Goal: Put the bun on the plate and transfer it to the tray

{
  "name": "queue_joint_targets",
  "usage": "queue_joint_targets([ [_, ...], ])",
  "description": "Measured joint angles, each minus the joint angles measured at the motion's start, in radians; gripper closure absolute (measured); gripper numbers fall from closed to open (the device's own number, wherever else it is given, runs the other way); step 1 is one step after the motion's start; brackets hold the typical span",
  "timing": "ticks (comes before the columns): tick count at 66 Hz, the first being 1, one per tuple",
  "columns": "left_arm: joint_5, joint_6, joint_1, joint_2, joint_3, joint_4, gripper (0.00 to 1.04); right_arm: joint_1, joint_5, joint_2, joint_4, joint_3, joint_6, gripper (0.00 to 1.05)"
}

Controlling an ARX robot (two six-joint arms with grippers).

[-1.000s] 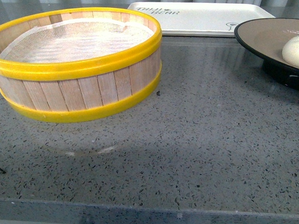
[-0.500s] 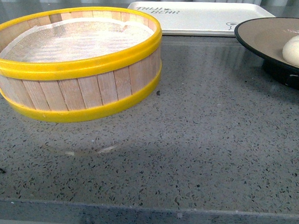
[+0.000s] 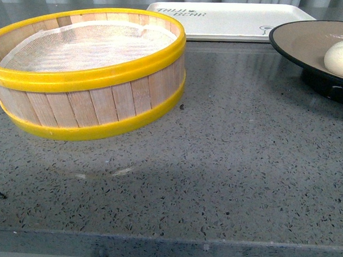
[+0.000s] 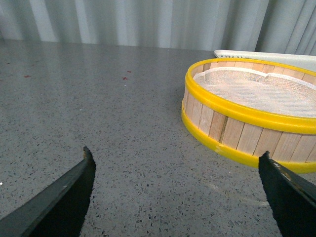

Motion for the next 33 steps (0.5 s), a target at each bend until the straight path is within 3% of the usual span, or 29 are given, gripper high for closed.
queue_joint_targets([
  [5,0.000,-0.001,0.000,0.000,0.000,0.000,0.07,0.014,0.085,0.121,0.228,0.000,-0.137,0.09],
  [10,0.000,-0.001,0.000,0.000,0.000,0.000,0.07,-0.042,0.000,0.333,0.492,0.002,-0.196,0.09],
  [15,0.000,0.000,0.000,0.000,0.000,0.000,0.07,-0.150,-0.113,0.555,0.689,0.042,-0.156,0.09],
  [22,0.000,-0.001,0.000,0.000,0.000,0.000,0.07,-0.320,-0.262,0.748,0.656,0.175,0.028,0.09],
  [26,0.000,-0.001,0.000,0.000,0.000,0.000,0.07,-0.421,-0.383,0.850,0.580,0.269,0.207,0.09],
  [33,0.000,-0.001,0.000,0.000,0.000,0.000,0.07,-0.494,-0.496,0.963,0.508,0.369,0.478,0.09],
])
